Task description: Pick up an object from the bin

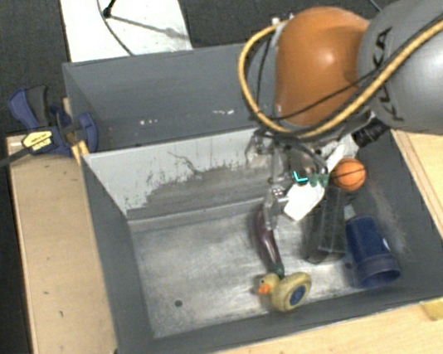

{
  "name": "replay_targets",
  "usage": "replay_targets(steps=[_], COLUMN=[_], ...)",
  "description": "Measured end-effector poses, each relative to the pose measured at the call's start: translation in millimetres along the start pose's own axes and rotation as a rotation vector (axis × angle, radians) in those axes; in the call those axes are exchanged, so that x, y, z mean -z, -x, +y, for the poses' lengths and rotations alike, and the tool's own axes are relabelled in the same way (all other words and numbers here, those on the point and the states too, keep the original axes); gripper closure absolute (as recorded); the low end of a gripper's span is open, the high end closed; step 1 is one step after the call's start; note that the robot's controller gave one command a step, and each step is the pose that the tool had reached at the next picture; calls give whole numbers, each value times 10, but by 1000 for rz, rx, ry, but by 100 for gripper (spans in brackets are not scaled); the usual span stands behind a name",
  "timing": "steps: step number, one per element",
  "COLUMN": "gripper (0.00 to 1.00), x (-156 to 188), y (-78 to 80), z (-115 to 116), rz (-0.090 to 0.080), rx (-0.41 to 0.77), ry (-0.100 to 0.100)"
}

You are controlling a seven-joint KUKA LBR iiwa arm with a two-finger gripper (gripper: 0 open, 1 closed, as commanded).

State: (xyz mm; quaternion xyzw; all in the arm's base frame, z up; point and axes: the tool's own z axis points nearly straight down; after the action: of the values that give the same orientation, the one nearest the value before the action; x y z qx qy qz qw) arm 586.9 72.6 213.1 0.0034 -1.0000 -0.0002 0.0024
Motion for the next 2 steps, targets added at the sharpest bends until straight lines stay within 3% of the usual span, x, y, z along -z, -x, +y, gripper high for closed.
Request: replay_targets(steps=[1,2], gripper=[0,0], x=[49,-341], y=[14,-213], z=[-3,-94], rz=[-8,-11], rx=[-2,90], ry=[1,0])
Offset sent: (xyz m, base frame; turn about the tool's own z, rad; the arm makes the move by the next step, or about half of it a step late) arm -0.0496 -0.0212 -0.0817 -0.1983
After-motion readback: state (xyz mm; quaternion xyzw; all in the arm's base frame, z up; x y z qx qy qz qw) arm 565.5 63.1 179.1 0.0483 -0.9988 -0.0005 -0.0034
